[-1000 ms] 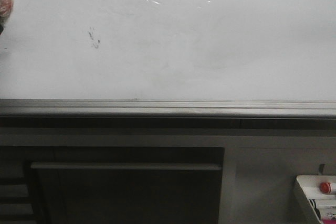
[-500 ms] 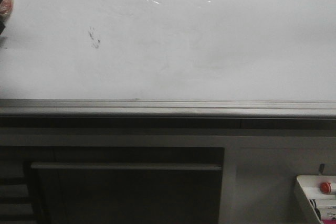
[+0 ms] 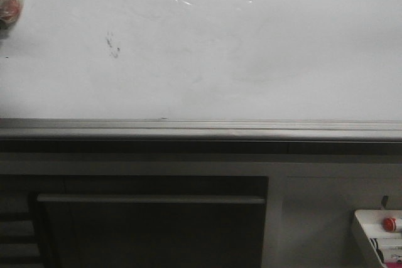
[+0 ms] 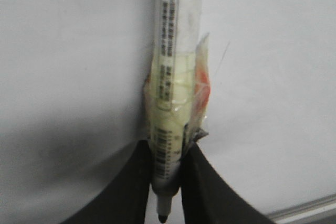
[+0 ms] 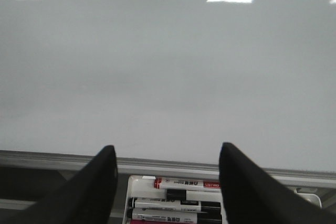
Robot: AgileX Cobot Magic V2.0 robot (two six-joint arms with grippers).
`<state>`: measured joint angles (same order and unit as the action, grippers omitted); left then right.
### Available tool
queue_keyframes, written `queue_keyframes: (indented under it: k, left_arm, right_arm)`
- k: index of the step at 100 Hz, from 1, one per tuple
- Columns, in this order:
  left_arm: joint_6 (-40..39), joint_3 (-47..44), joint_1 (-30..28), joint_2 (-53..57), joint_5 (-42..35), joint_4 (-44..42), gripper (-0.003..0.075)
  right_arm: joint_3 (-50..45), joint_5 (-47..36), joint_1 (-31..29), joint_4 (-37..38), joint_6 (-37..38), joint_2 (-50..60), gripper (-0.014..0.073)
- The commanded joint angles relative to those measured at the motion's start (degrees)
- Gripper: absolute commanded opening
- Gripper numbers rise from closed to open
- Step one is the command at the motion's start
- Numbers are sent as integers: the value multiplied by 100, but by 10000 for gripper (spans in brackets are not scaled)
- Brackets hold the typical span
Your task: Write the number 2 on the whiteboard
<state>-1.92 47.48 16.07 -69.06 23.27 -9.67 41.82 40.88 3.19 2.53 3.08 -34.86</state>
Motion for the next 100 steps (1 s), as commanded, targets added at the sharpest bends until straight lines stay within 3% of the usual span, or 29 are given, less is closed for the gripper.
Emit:
queue_keyframes:
  k: [1, 18, 39, 64, 82, 100]
  left_arm:
    - [0, 326, 47, 338, 172, -22, 15]
    - [82, 792, 198, 706, 1572, -12, -10]
    - [1367, 1524, 1090, 801, 3211, 732, -11]
    - [2729, 1636, 2546, 734, 3485, 1726, -11]
    - [2857, 1636, 3509, 536, 3277, 1801, -11]
    - [2857, 1636, 4122, 384, 2953, 1801, -11]
  right_arm:
    - [195, -581, 35, 21, -54, -12, 384]
    - [195, -521, 335, -627, -470, -65, 384]
    - [388, 33, 1005, -1797, -1369, -577, 384]
    - [1087, 1131, 1746, -3264, -2990, -1406, 384]
    - [1477, 1738, 1949, -3760, -4417, -2089, 384]
    - [1790, 2412, 1964, -4890, -6066, -2631, 384]
